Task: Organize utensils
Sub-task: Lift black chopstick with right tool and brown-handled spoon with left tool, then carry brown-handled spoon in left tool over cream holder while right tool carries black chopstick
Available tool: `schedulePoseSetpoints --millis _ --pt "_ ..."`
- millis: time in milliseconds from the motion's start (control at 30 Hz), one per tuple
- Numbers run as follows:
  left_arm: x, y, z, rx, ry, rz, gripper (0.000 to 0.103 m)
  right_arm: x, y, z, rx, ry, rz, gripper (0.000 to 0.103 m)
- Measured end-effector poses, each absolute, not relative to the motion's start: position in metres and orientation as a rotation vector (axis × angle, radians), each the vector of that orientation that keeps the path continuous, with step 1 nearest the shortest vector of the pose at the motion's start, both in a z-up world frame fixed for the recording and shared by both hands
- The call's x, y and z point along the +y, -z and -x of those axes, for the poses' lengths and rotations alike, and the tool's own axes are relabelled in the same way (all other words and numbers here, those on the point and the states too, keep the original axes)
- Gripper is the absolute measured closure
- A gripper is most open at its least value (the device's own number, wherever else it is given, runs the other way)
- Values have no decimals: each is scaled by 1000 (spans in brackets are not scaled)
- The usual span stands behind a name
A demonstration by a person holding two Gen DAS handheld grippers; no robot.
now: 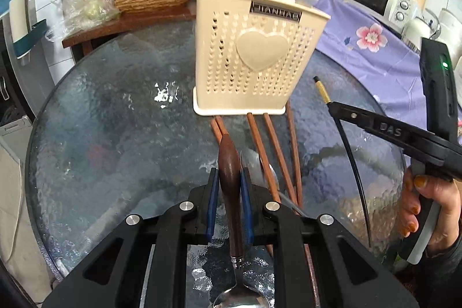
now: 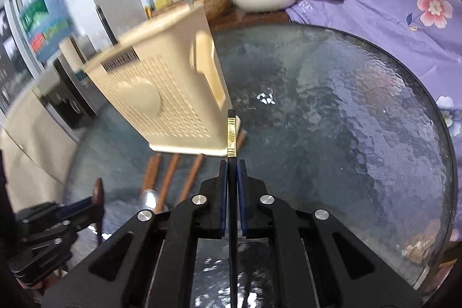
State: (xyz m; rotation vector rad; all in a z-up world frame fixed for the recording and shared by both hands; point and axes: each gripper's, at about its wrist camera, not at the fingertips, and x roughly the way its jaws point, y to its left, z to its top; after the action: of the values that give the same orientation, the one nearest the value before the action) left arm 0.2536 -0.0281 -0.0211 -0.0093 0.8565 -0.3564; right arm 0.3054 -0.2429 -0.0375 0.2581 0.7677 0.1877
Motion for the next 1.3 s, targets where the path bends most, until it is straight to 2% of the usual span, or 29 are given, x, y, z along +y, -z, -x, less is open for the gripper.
schedulePoseSetpoints --millis 467,1300 --pt "-19 1 -243 798 356 44 88 -242 -2 -258 578 -291 -256 95" --pt "-2 -37 -220 681 364 92 88 -246 -43 -208 433 -313 -203 96"
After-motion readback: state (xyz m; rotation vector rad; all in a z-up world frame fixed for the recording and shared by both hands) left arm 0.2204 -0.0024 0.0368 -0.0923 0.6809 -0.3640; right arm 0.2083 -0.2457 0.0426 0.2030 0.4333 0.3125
